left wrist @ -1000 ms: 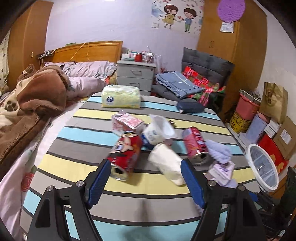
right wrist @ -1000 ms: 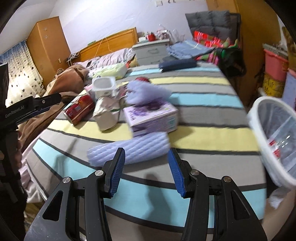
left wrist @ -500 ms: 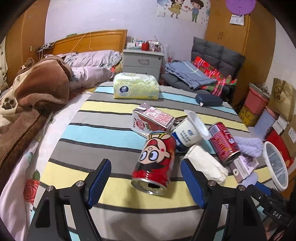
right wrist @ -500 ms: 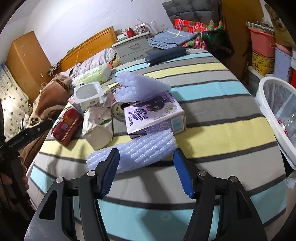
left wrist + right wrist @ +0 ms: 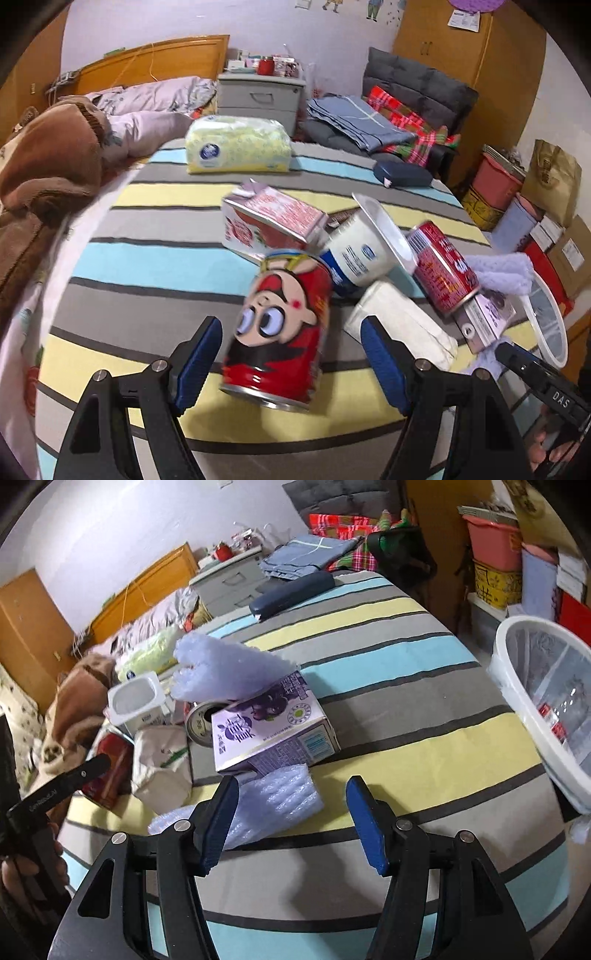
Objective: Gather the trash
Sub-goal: 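Return both tools to the table over the remaining trash, then grasp the red cartoon can with the left tool while the right tool grasps the purple foam sleeve, then carry can and foam sleeve over the white bin and release both, then move both open tools back over the trash on the bed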
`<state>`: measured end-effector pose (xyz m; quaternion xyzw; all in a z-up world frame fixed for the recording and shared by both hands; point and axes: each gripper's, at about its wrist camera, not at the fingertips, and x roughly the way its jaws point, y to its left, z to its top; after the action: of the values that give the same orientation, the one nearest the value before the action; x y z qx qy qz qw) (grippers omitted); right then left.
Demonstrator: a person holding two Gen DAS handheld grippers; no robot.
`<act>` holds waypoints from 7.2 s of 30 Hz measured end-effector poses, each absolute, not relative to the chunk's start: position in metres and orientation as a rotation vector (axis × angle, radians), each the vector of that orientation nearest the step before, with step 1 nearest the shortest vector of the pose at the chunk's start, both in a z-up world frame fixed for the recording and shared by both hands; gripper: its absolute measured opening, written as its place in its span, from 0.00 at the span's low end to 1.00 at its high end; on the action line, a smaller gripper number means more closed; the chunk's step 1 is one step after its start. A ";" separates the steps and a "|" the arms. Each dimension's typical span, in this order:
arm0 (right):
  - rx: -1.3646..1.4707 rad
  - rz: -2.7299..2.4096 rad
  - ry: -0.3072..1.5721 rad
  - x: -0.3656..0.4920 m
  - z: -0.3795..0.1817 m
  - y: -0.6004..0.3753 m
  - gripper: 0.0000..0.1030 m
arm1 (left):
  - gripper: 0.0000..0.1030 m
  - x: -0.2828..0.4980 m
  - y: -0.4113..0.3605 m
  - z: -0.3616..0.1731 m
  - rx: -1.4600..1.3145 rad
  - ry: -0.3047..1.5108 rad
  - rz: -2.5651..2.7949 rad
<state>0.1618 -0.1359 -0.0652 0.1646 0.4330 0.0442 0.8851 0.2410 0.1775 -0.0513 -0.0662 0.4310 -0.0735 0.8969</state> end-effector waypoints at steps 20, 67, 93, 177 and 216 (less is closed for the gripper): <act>0.225 0.111 0.924 0.123 -0.056 -0.190 0.40 | 0.55 0.216 0.151 -0.065 -0.203 0.951 -0.249; -0.124 0.543 0.914 0.137 -0.081 -0.161 0.36 | 0.65 0.244 0.129 -0.060 -0.118 0.944 -0.135; 0.129 0.427 0.832 0.132 -0.066 -0.179 0.28 | 0.51 0.191 0.105 -0.027 -0.105 0.845 -0.166; 0.252 -0.168 0.780 0.120 -0.063 -0.385 0.57 | 0.70 0.195 -0.230 -0.004 0.115 0.772 -0.658; 0.201 0.156 0.727 0.141 -0.048 -0.229 0.57 | 0.70 0.176 0.023 -0.004 -0.053 0.726 -0.187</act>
<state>0.1412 -0.2286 -0.0485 0.0979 0.3546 0.0761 0.9268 0.1760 0.0230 -0.0043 -0.0260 0.3547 -0.0912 0.9301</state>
